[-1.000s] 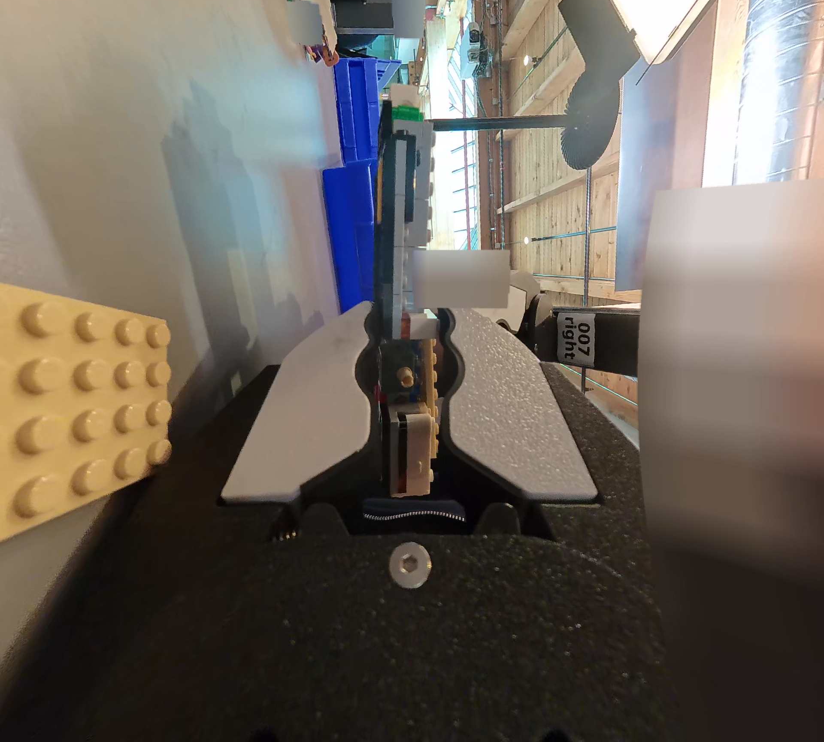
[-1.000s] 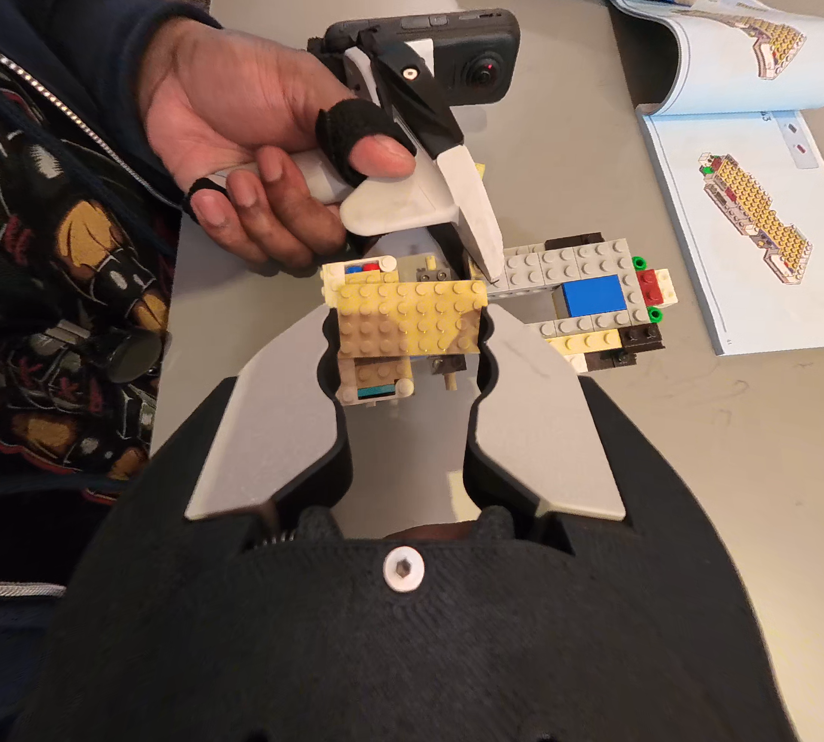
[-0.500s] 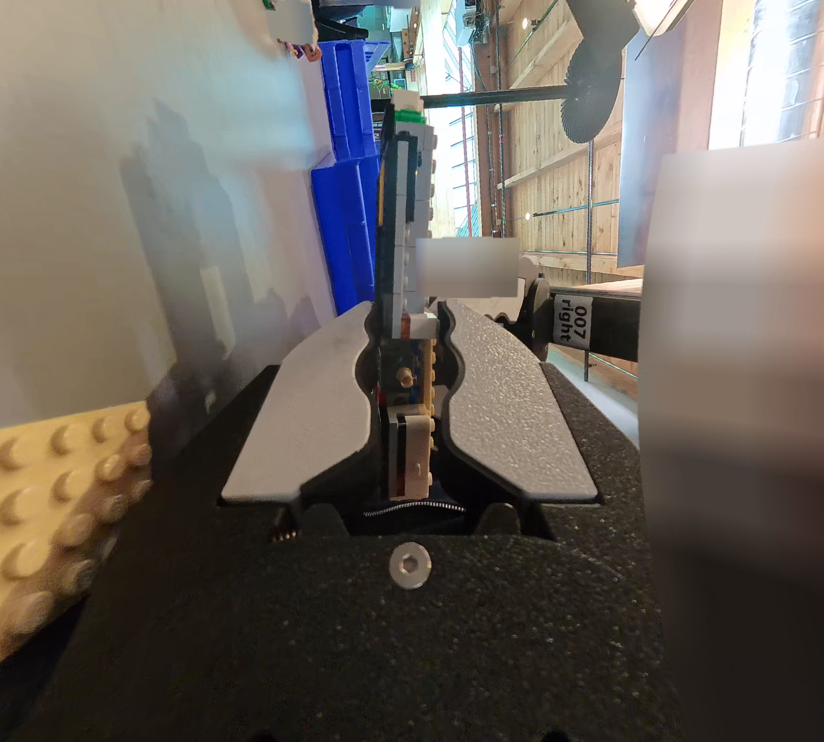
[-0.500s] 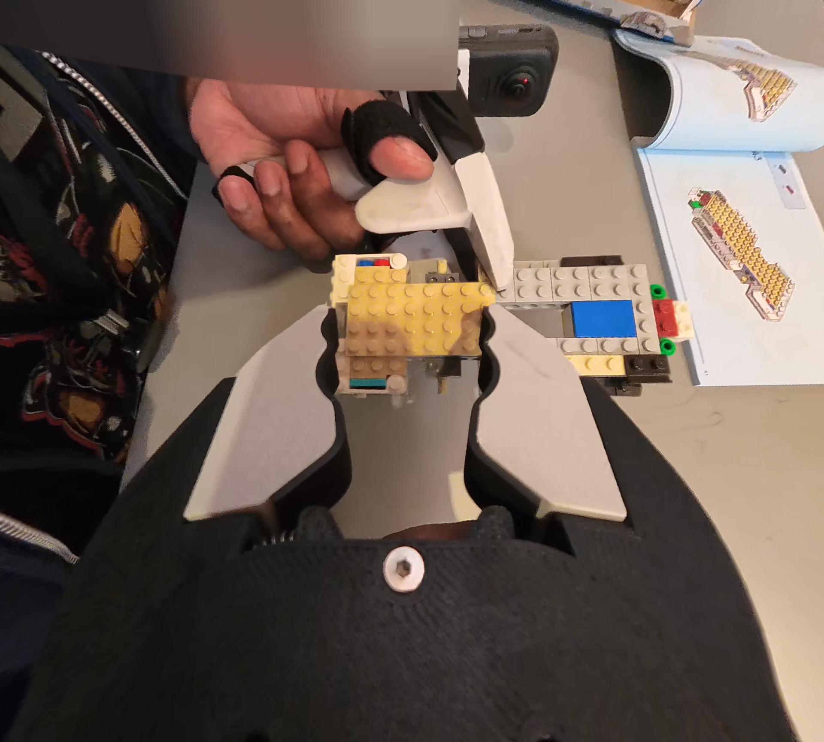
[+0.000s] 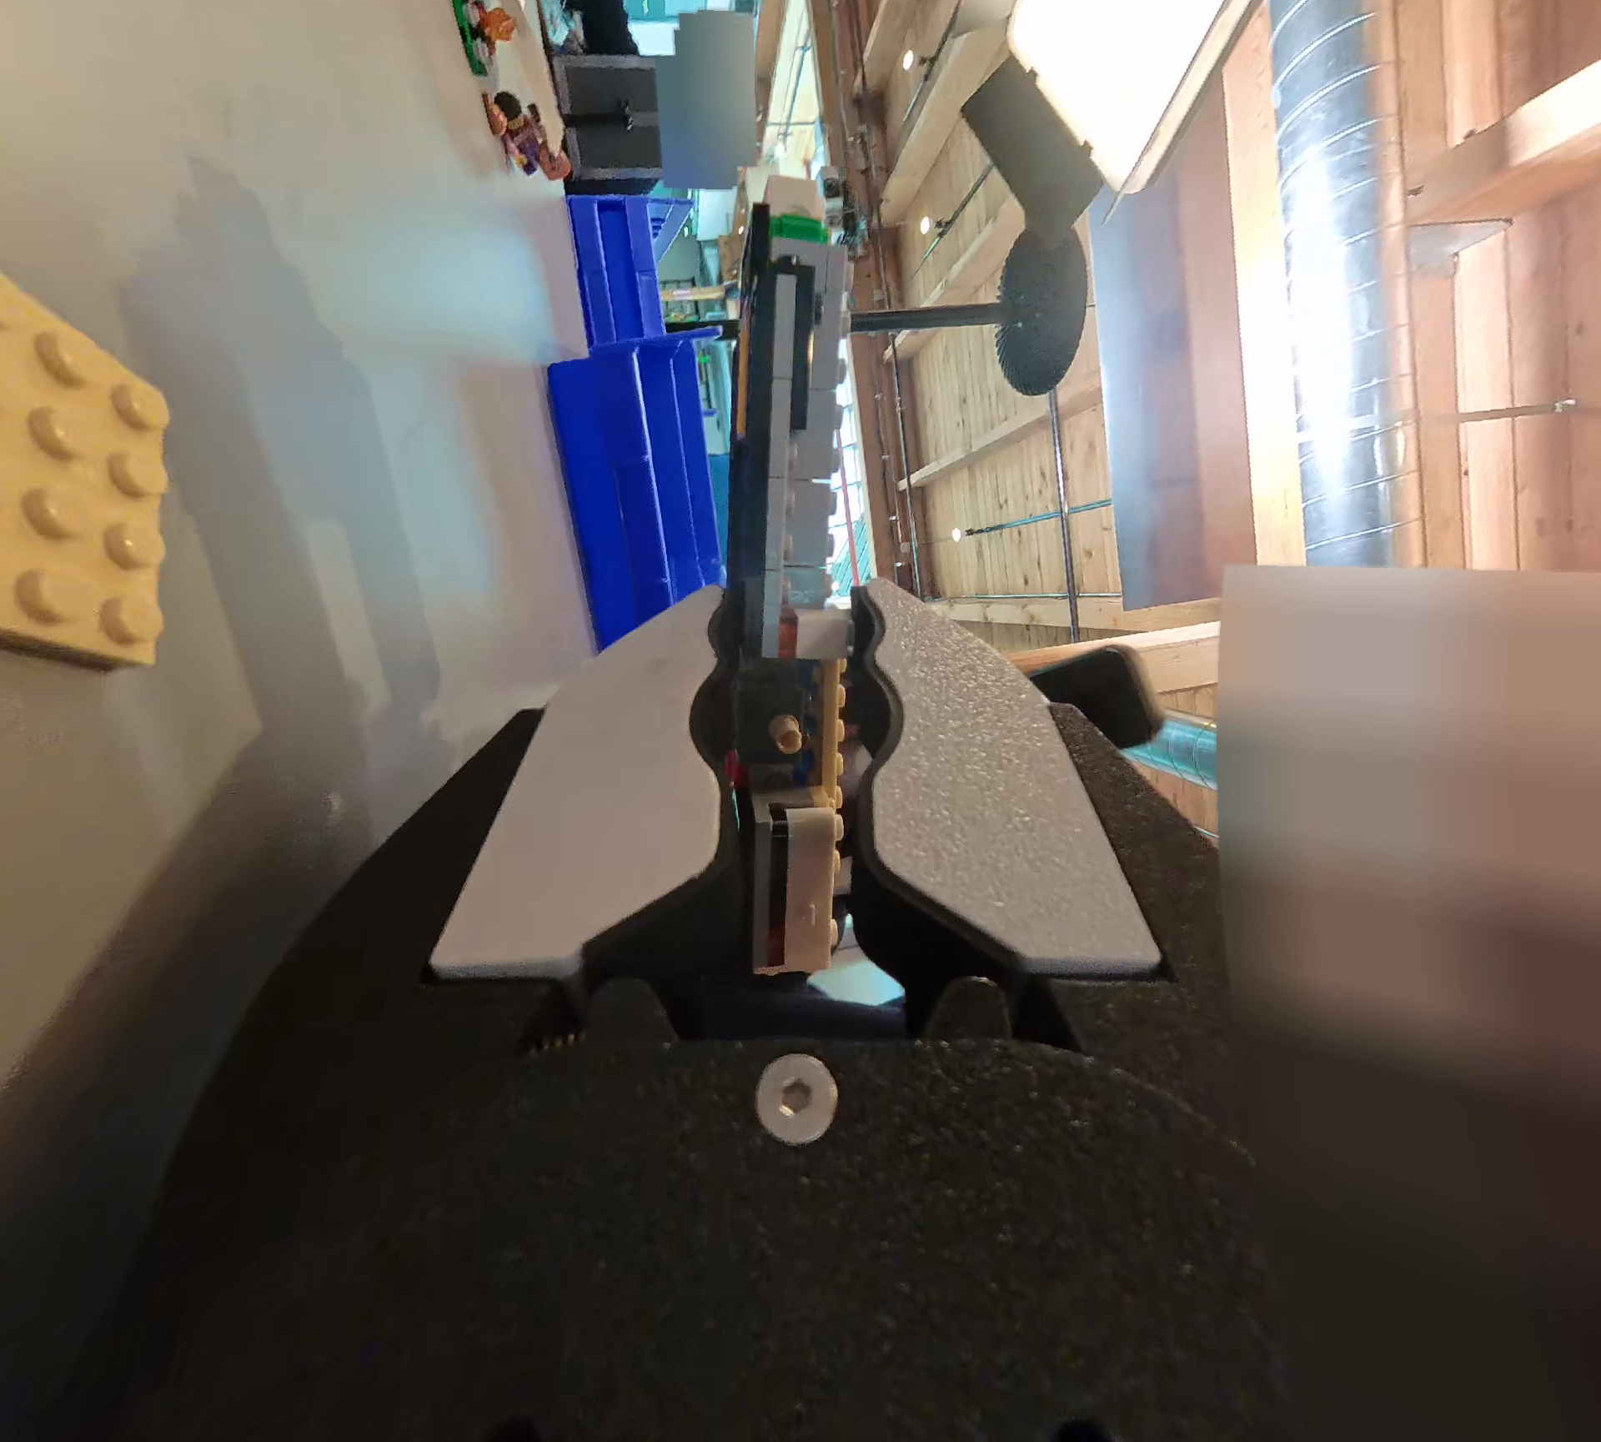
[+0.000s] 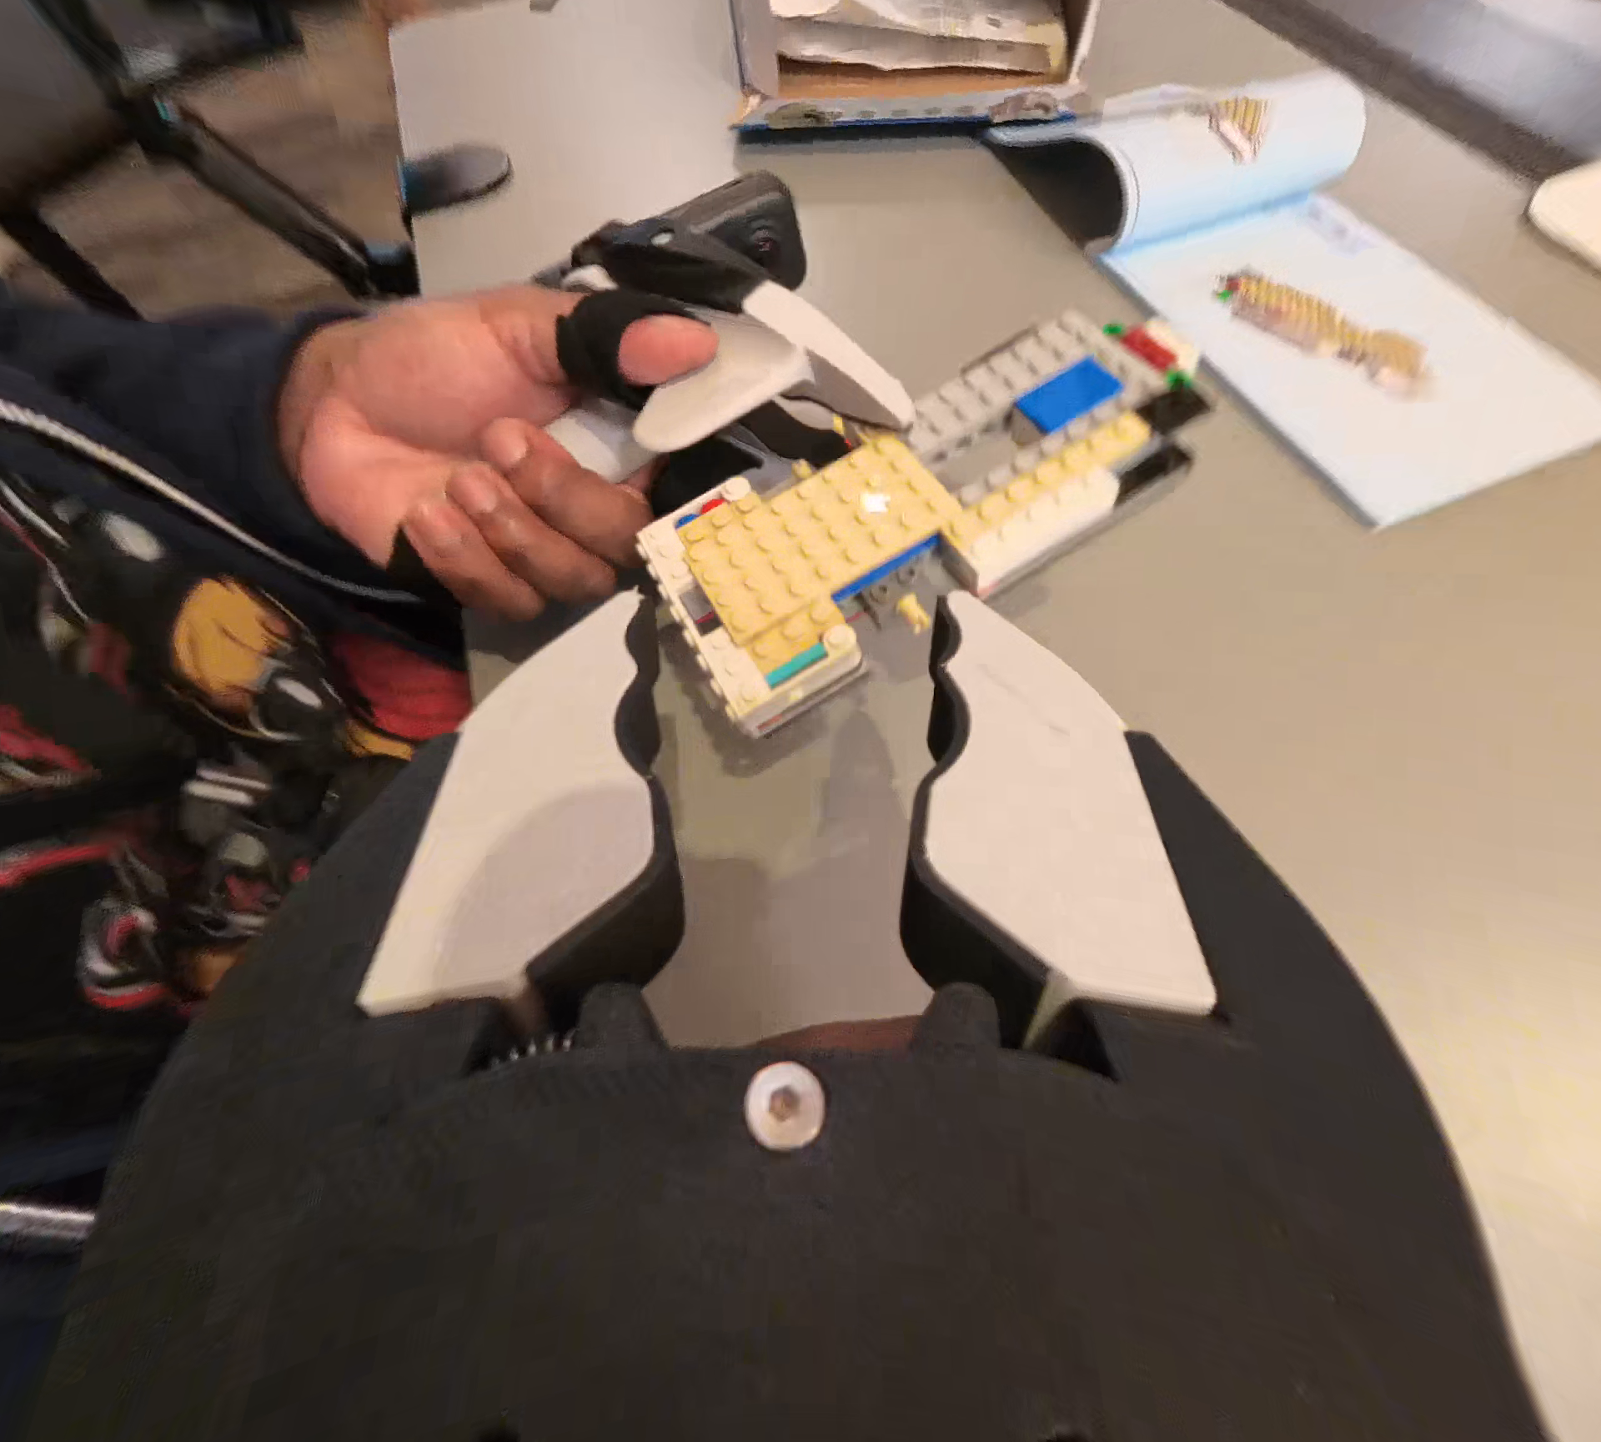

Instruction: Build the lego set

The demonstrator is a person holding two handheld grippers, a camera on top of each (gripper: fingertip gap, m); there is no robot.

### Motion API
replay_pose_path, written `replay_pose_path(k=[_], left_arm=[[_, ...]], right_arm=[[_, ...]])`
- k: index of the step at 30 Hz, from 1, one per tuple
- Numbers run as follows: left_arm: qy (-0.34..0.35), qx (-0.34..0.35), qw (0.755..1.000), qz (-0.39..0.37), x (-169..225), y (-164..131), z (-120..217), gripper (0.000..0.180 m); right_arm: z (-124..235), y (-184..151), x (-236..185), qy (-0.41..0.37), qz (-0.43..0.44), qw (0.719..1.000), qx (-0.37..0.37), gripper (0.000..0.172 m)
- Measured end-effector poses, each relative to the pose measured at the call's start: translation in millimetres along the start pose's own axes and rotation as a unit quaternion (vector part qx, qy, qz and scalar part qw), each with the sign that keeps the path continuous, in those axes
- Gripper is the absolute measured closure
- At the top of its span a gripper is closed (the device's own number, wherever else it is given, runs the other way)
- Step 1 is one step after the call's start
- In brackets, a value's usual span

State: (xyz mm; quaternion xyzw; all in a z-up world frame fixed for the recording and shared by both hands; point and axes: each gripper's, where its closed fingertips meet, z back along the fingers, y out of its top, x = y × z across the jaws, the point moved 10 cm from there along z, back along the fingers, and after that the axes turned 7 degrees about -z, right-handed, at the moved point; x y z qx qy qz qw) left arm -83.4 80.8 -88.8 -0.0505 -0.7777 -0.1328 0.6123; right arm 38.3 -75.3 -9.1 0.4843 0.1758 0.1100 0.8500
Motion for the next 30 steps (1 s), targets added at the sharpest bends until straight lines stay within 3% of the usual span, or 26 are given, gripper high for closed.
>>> replay_pose_path(k=[7,10,18,30], left_arm=[[-0.020,0.024,0.999,-0.001,-5.3,-5.5,3.2,0.157],[-0.020,0.012,1.000,-0.020,-1.9,-1.6,-0.9,0.156],[-0.020,0.001,0.999,-0.040,-4.5,12.1,-11.4,0.157],[-0.005,0.009,1.000,-0.023,-11.8,15.2,-15.4,0.156]], right_arm=[[-11.9,-31.2,13.8,0.080,-0.239,0.967,0.028,0.108],[-15.0,-32.2,23.0,0.115,-0.294,0.948,0.036,0.110],[-27.4,-30.8,39.5,0.172,-0.346,0.922,0.032,0.121],[-39.3,-37.4,50.5,0.167,-0.391,0.905,0.010,0.136]])
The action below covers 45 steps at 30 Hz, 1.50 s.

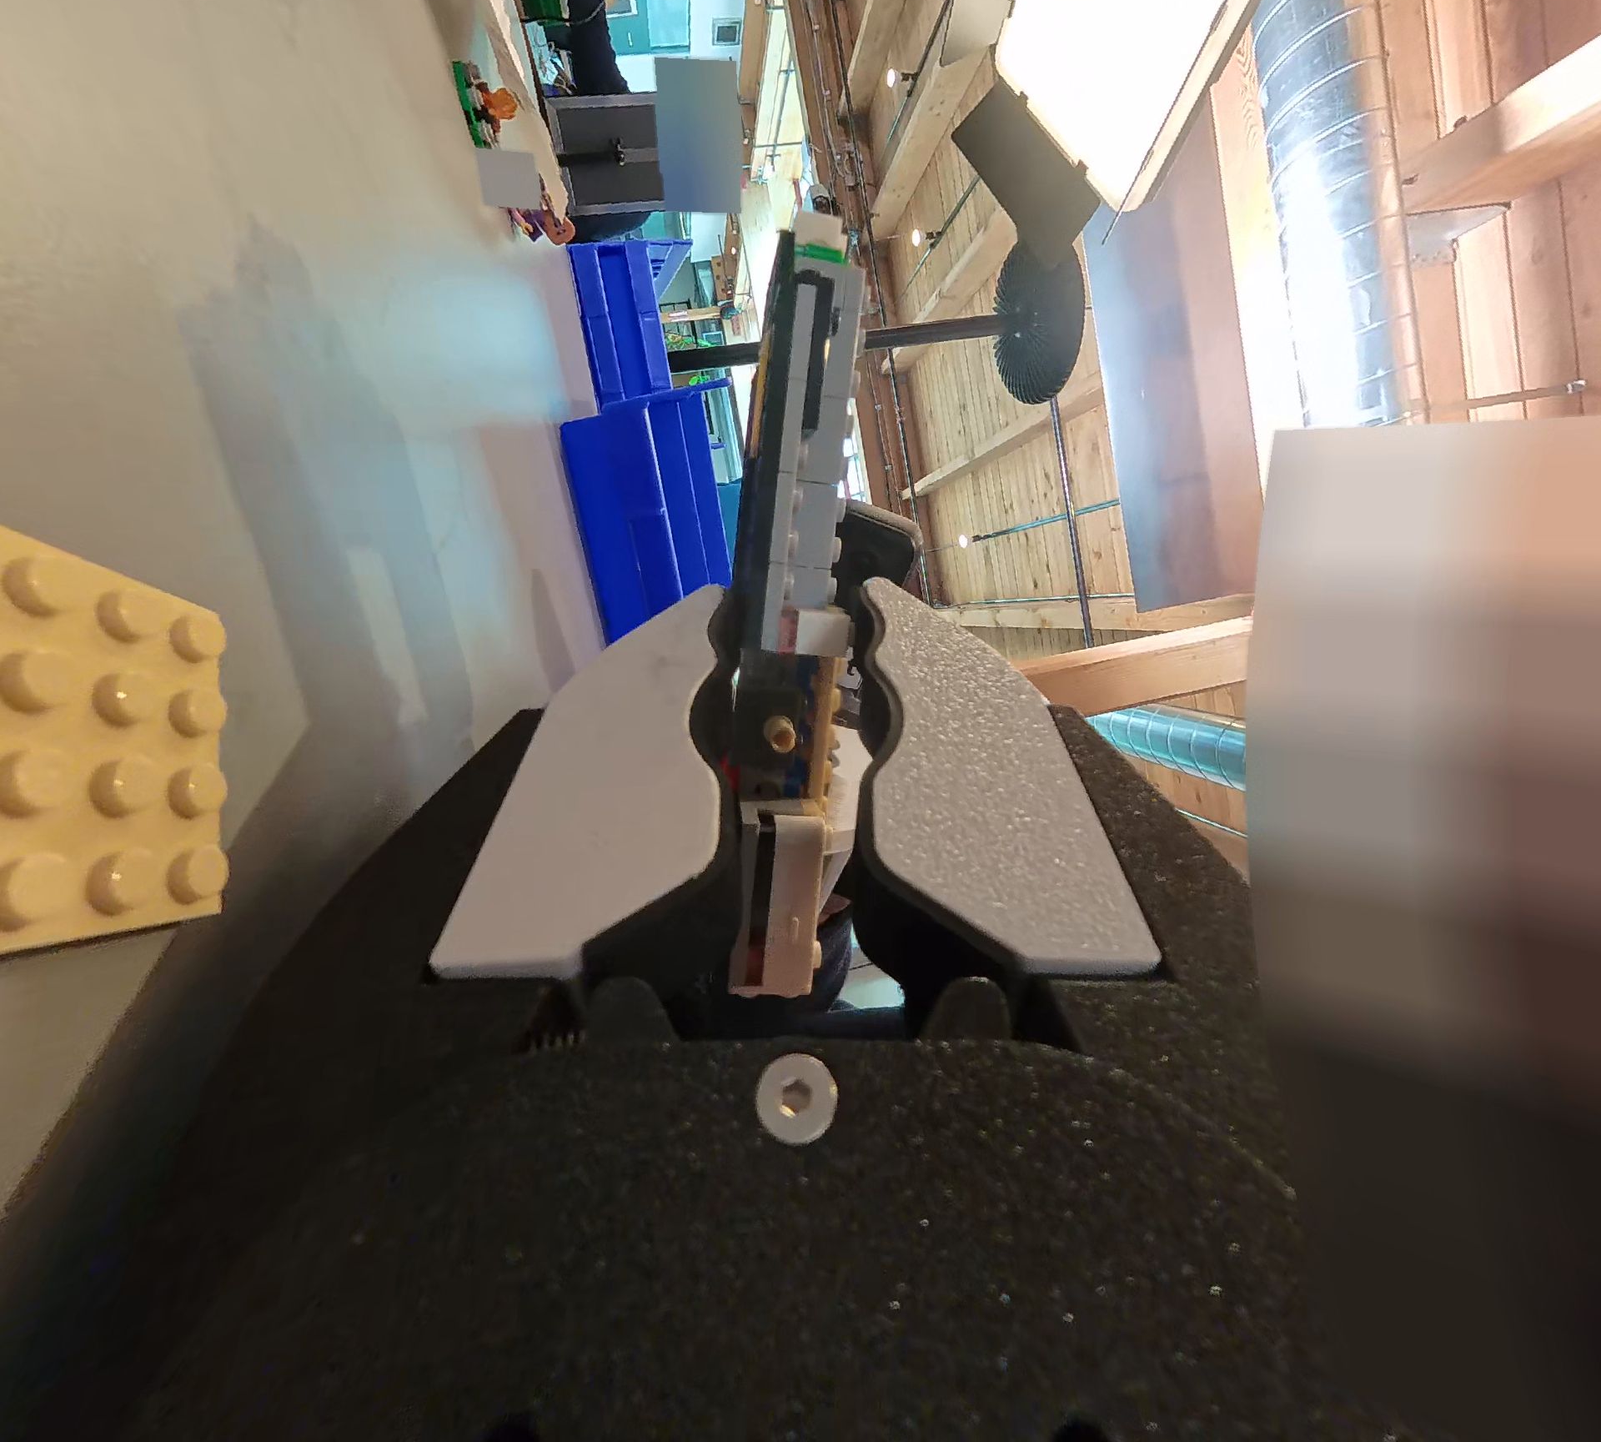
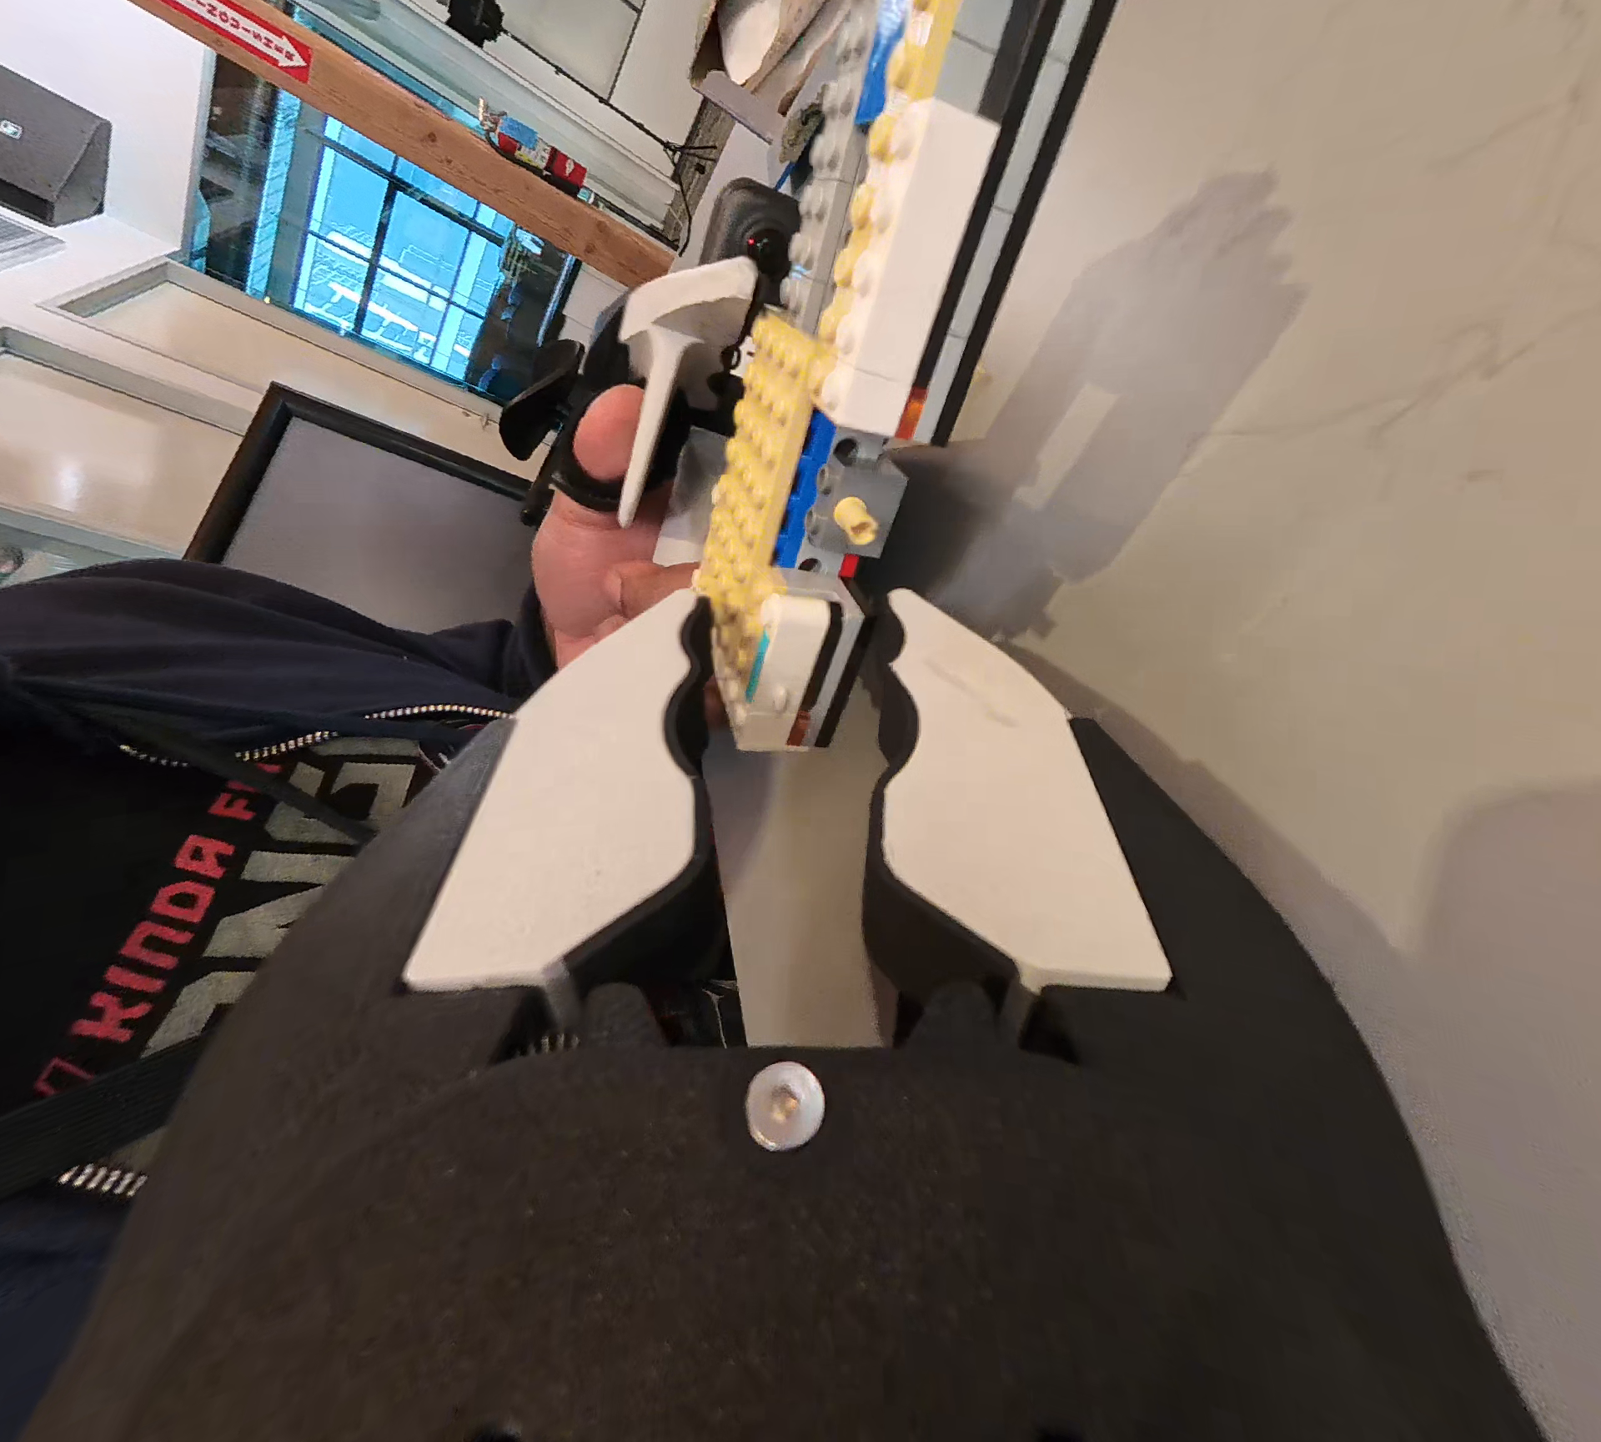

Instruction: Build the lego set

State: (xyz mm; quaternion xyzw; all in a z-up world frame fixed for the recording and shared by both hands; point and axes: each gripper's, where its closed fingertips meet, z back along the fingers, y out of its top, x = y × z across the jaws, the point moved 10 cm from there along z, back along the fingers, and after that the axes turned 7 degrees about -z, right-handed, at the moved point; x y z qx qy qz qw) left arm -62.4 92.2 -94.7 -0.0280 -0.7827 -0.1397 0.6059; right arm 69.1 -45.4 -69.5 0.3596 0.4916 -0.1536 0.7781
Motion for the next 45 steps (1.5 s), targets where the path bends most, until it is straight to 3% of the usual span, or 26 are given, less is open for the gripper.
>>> replay_pose_path(k=[12,21,27,37,41,45], left_arm=[[-0.003,0.003,1.000,-0.005,0.7,1.1,-0.4,0.156],[-0.006,-0.012,0.999,-0.049,6.3,2.9,-1.1,0.156],[-0.008,-0.042,0.994,-0.098,10.4,5.9,-1.3,0.154],[0.008,-0.129,0.972,-0.196,21.3,4.0,-4.0,0.132],[0.006,-0.144,0.970,-0.196,20.8,3.9,-2.9,0.133],[0.023,-0.157,0.967,-0.200,20.1,1.5,-3.7,0.151]], right_arm=[[-0.6,-0.7,5.3,0.023,-0.012,1.000,0.017,0.142],[0.1,-1.0,4.8,0.021,0.011,0.999,0.030,0.145],[2.1,0.0,3.8,0.044,0.011,0.998,0.047,0.146],[6.6,2.3,2.3,0.066,0.008,0.996,0.063,0.146],[7.0,2.1,2.2,0.071,0.007,0.996,0.062,0.146],[9.1,3.6,4.5,0.073,0.003,0.995,0.065,0.148]])
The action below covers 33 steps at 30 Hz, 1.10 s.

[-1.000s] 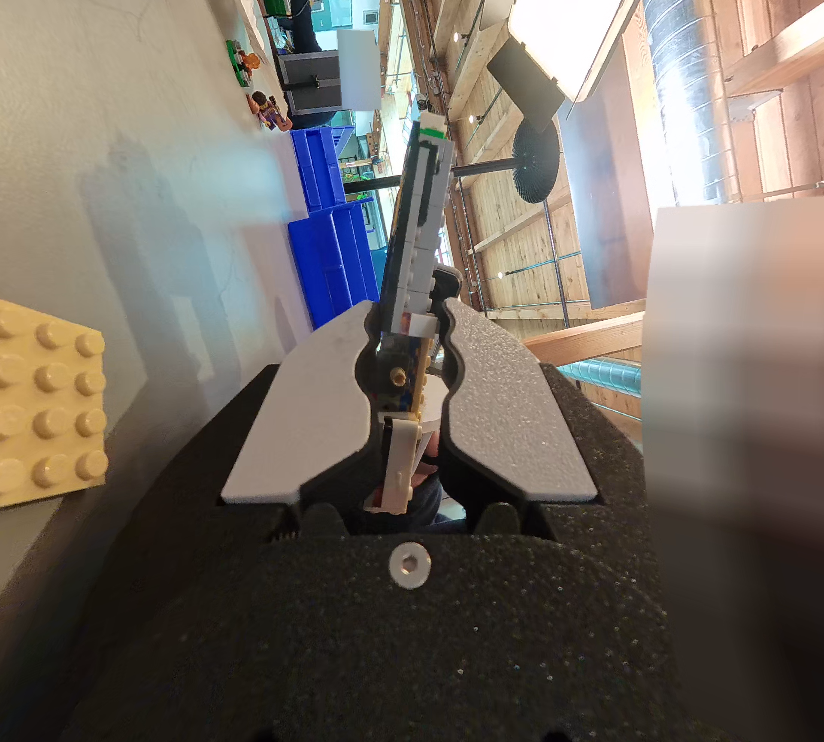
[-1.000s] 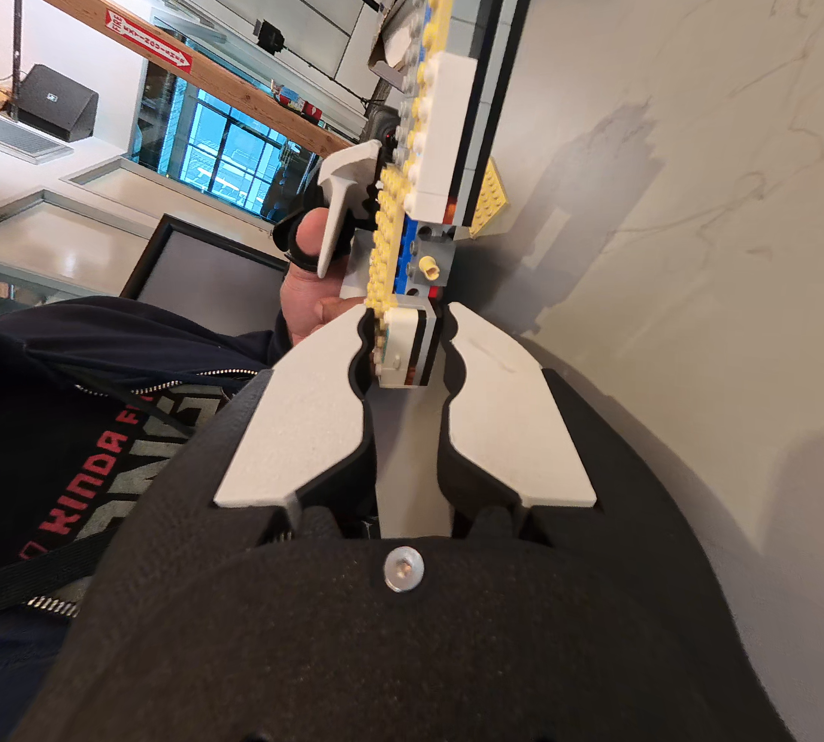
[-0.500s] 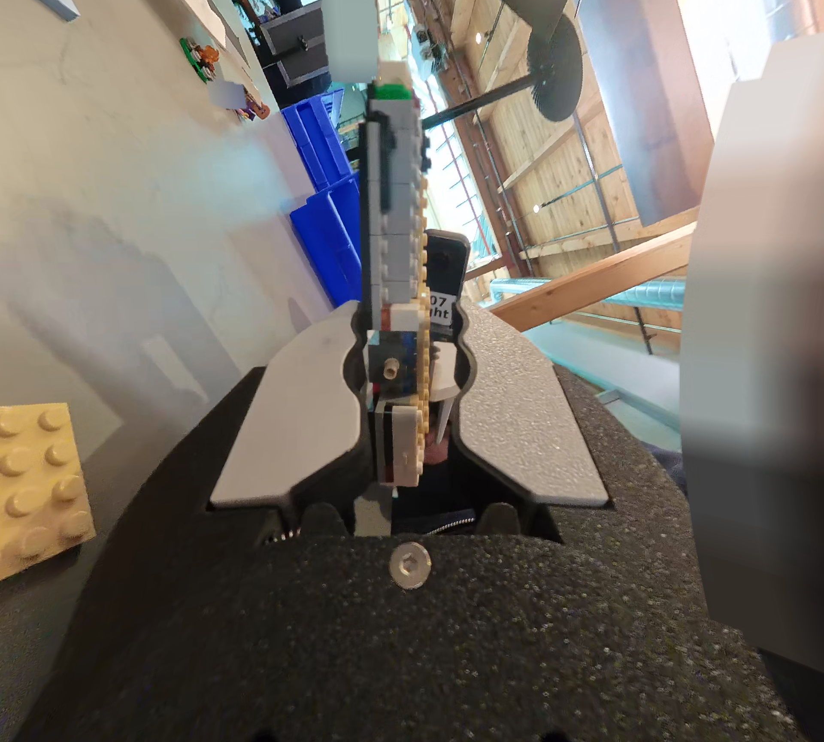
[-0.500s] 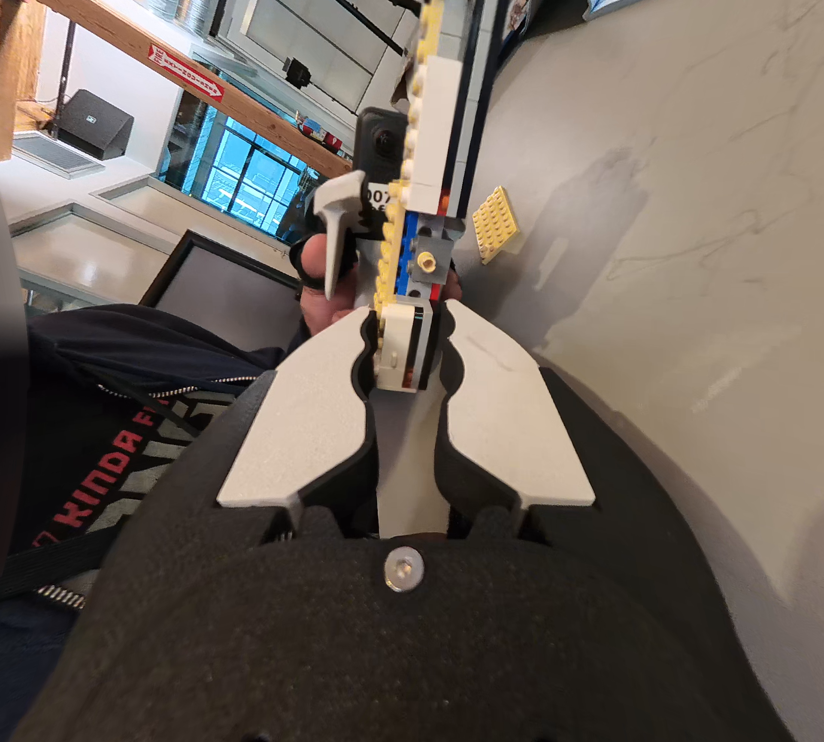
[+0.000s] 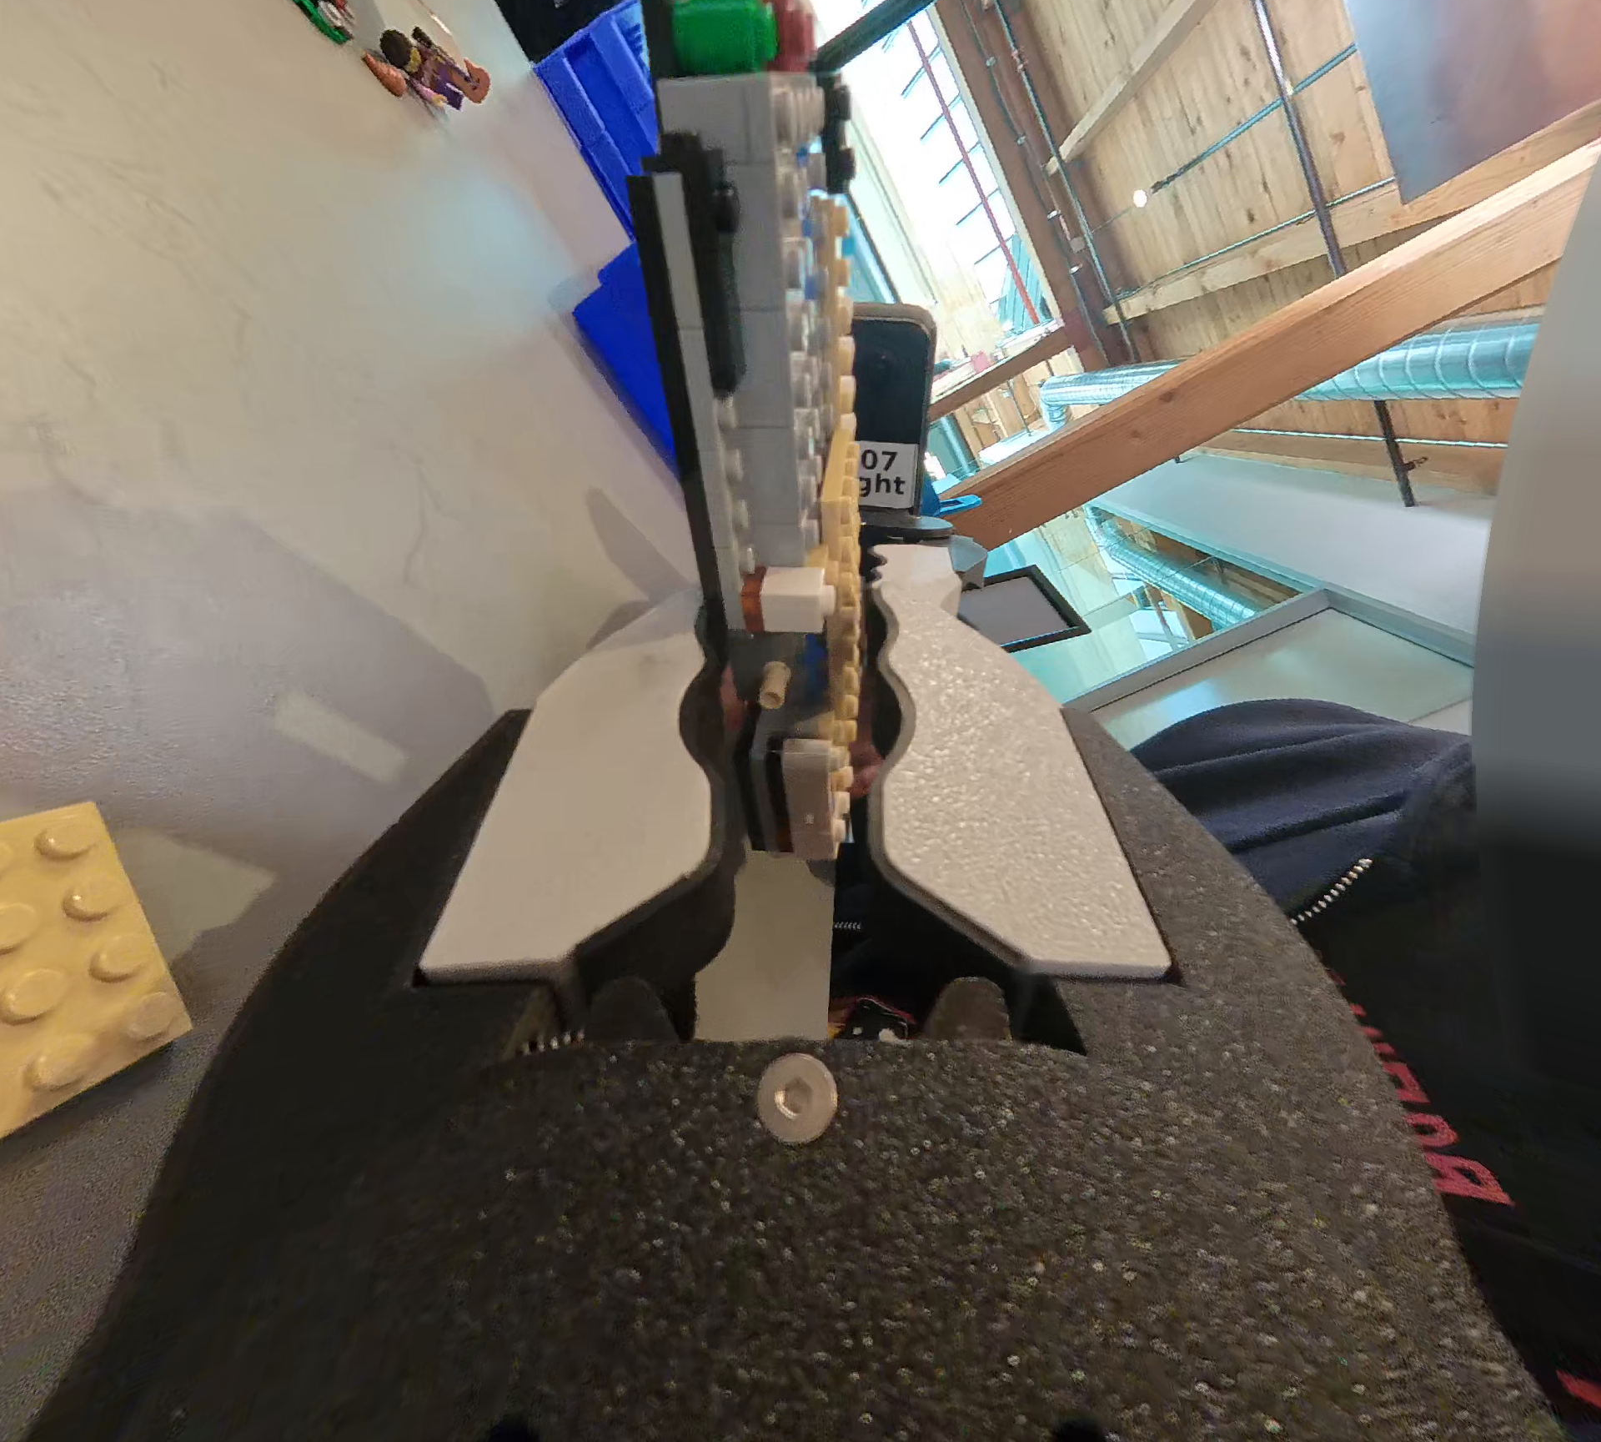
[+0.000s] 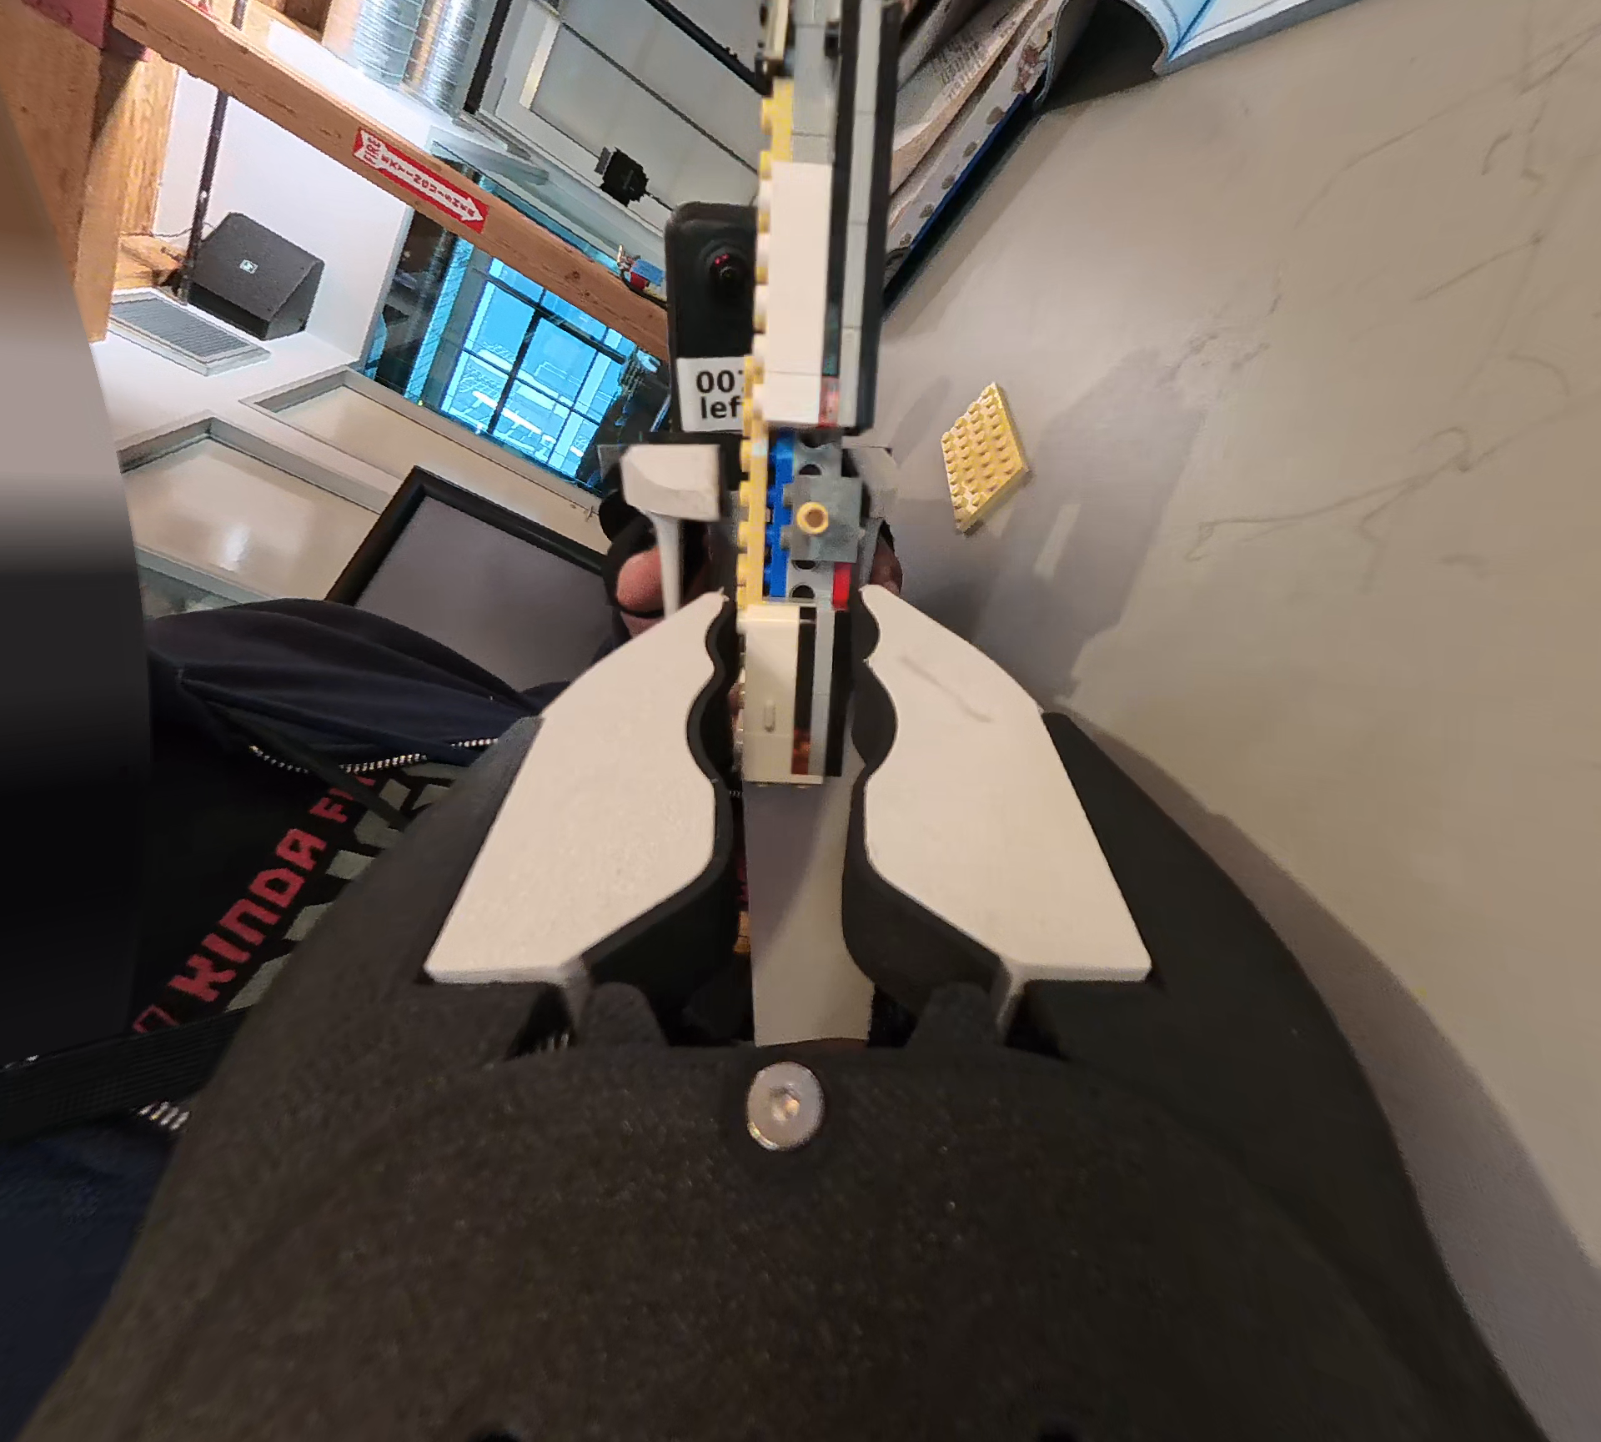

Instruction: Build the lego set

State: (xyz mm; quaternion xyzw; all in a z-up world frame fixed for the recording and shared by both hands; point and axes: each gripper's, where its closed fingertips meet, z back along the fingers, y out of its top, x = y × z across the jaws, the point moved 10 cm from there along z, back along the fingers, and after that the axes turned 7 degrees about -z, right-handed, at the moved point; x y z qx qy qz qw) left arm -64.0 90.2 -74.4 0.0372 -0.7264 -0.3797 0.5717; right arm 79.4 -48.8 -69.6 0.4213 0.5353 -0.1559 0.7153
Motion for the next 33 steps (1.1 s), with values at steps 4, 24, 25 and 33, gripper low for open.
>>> replay_pose_path(k=[4,24,25,33], left_arm=[[-0.004,0.002,1.000,0.013,-1.6,0.3,-0.1,0.154],[-0.037,0.013,0.995,0.089,-7.7,-3.0,-1.4,0.156],[-0.041,0.015,0.994,0.097,-8.2,-3.5,-1.6,0.156],[-0.039,0.050,0.991,0.117,-11.4,-1.6,1.4,0.156]], right_arm=[[-0.5,0.2,-0.6,-0.001,0.003,1.000,-0.006,0.148],[-3.3,-4.0,-0.5,0.003,-0.015,1.000,-0.010,0.130],[-3.4,-4.8,-0.5,0.004,-0.017,1.000,-0.012,0.129],[-7.5,-16.0,-0.4,0.020,-0.031,0.998,-0.043,0.124]])
